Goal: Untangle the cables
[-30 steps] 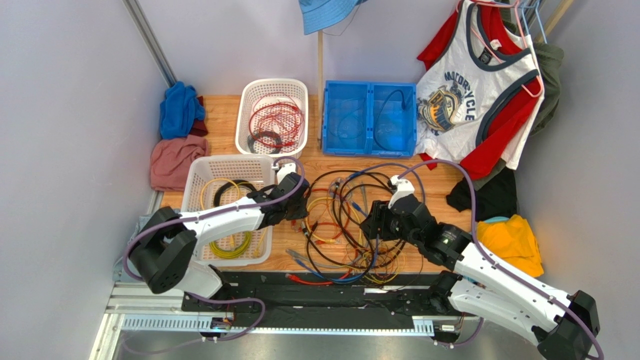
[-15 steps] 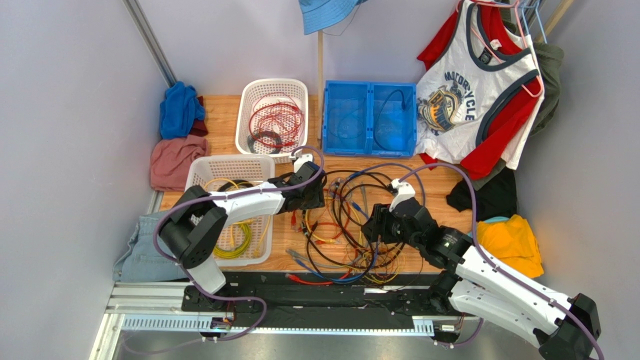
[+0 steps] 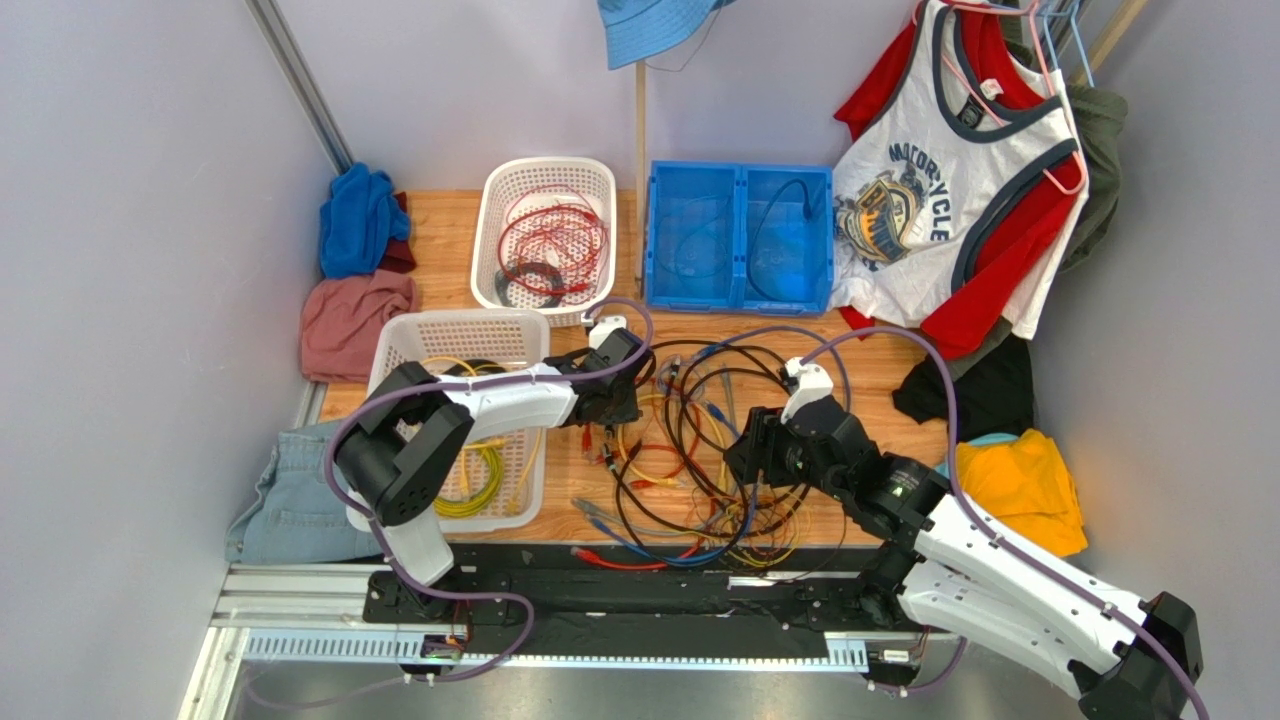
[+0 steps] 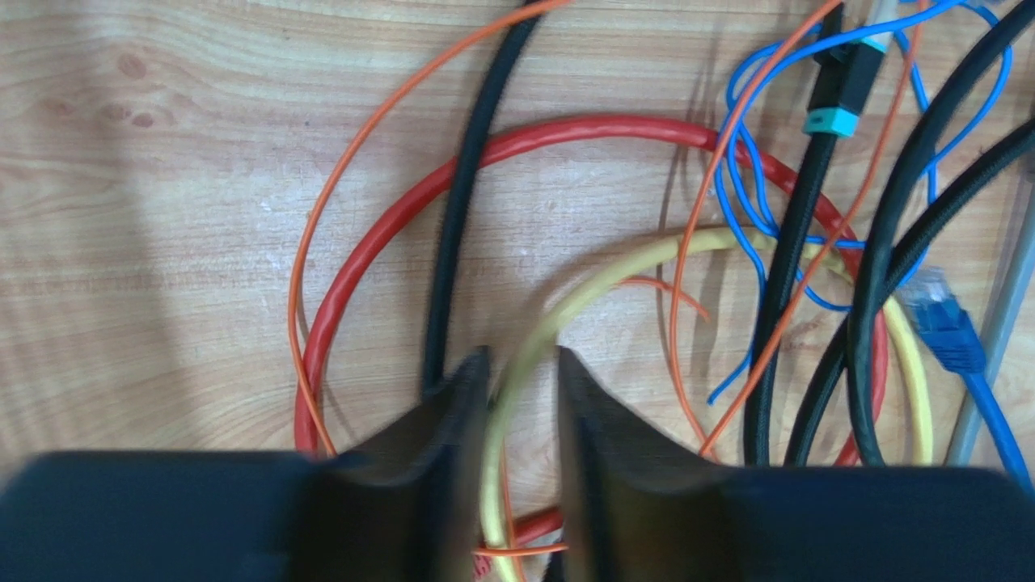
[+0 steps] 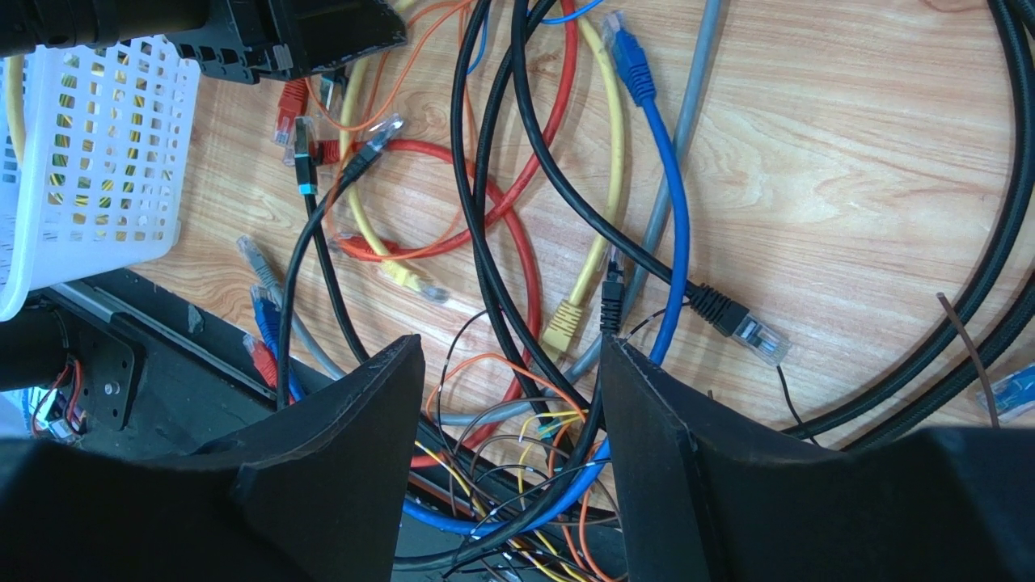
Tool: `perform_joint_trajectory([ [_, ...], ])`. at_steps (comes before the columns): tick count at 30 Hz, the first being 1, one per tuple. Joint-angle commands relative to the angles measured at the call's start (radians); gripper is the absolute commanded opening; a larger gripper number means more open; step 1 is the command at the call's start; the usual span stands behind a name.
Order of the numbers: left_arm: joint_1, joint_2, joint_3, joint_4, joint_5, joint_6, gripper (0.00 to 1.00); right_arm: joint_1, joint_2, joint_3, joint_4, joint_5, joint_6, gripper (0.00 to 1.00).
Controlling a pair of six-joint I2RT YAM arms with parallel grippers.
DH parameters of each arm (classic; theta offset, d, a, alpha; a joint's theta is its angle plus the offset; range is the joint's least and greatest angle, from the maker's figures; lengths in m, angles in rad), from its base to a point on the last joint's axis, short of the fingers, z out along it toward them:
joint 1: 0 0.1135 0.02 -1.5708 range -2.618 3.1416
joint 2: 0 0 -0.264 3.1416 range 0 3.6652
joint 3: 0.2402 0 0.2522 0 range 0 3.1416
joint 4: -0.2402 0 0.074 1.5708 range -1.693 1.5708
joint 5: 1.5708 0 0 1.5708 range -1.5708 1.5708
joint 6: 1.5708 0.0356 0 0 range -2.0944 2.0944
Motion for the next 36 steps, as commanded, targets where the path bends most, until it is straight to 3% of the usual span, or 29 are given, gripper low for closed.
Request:
perform_joint_trajectory([
  [1, 0.005, 0.023, -0.011, 0.013, 0.034, 0.01, 0.16, 0.003, -0.004, -0.011, 0.019, 0.021, -0.016, 0.59],
  [2, 0.003, 0.019, -0.019, 0.013, 0.037, 0.007, 0.0, 0.003, -0.004, -0.011, 0.018, 0.021, -0.016, 0.59],
  [10, 0.005, -0.277, 0.094, -0.161, -0.103, 0.115, 0.0, 0.003, -0.032, -0.007, -0.001, 0.018, -0.006, 0.59],
  [17, -0.006, -0.546, 0.259, -0.298, -0.11, 0.25, 0.0, 0.003, -0.078, -0.014, -0.001, 0.013, 0.013, 0.58],
  [29, -0.153, -0.548, 0.345, -0.323, -0.348, 0.531, 0.0, 0.003, -0.237, -0.001, 0.01, 0.009, 0.022, 0.59],
  [36, -0.254, -0.488, 0.351, -0.215, -0.535, 0.707, 0.0, 0.003, -0.302, 0.004, 0.021, 0.025, 0.014, 0.62],
])
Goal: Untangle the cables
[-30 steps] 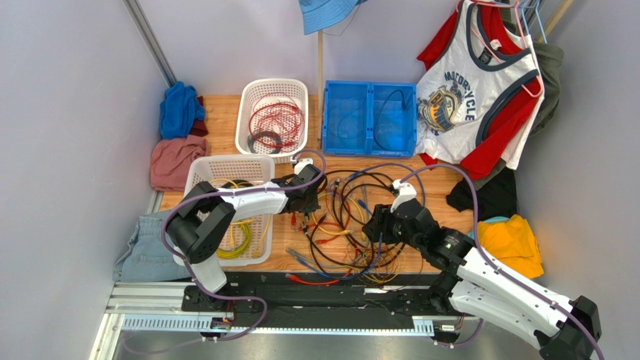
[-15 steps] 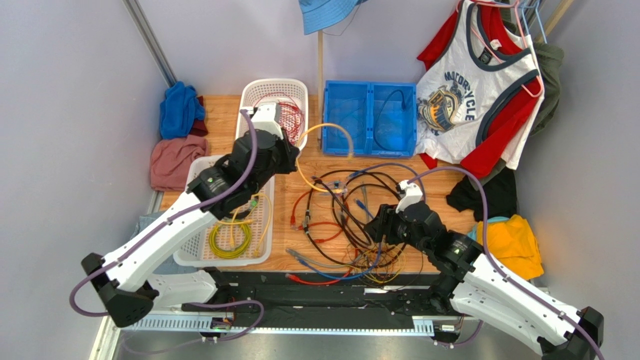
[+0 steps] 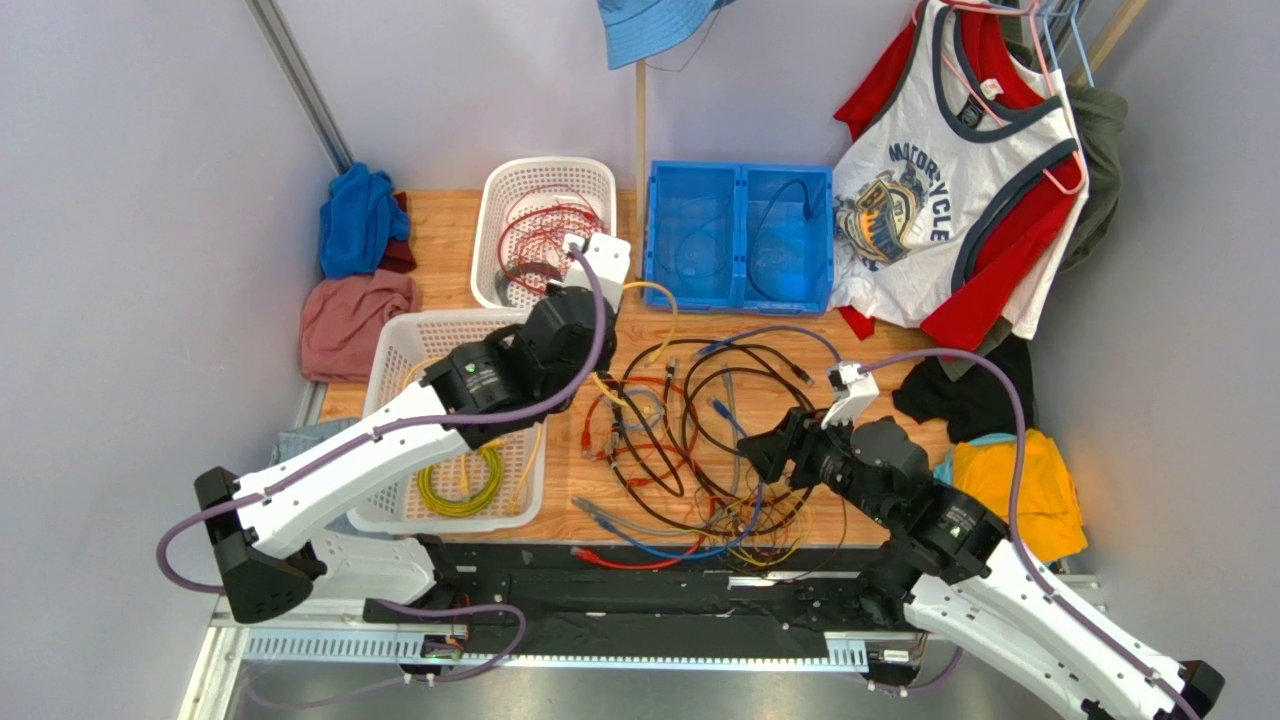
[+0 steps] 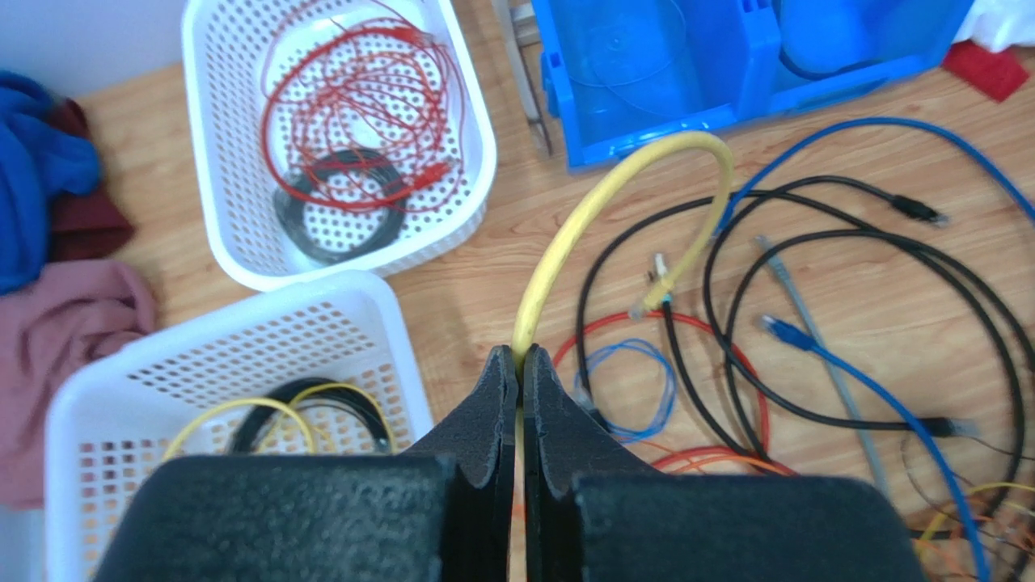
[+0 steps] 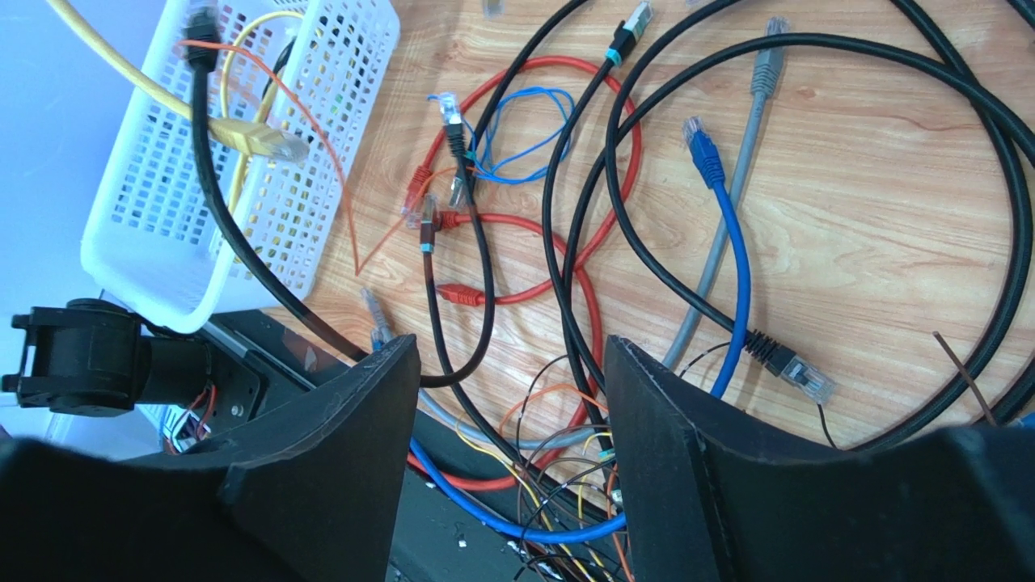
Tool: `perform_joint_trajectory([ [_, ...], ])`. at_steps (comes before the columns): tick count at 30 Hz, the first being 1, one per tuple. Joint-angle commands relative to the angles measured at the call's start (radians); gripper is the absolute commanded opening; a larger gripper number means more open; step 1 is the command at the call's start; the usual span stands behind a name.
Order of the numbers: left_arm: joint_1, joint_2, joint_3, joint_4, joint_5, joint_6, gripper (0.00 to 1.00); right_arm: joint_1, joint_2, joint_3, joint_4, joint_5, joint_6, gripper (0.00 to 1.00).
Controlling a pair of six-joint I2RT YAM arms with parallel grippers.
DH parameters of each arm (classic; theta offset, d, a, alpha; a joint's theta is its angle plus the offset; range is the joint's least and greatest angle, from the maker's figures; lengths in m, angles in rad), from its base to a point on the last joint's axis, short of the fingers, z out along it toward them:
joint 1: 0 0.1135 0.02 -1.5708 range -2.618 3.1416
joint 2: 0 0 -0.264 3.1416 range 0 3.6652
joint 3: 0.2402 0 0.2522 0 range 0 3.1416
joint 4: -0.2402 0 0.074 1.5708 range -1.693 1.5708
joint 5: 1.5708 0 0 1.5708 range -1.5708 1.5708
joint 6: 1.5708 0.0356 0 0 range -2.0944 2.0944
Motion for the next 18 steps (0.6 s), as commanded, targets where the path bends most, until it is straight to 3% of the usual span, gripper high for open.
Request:
perform_joint_trajectory([
  [1, -0.076, 0.022, 0.01, 0.132, -0.168, 0.171, 0.0, 0.003, -0.024, 0.017, 0.047, -0.002, 0.001, 0.62],
  [5, -0.164, 0.062, -0.014, 0.312, -0.21, 0.307, 0.0, 0.003, -0.014, 0.017, 0.134, -0.091, 0.002, 0.67],
  [8, -0.199, 0.097, 0.009, 0.355, -0.207, 0.352, 0.0, 0.003, 0.034, 0.03, 0.191, -0.16, -0.001, 0.7],
  [18, -0.254, 0.152, 0.068, 0.357, -0.168, 0.338, 0.0, 0.005, 0.235, 0.044, 0.343, -0.327, -0.03, 0.71],
])
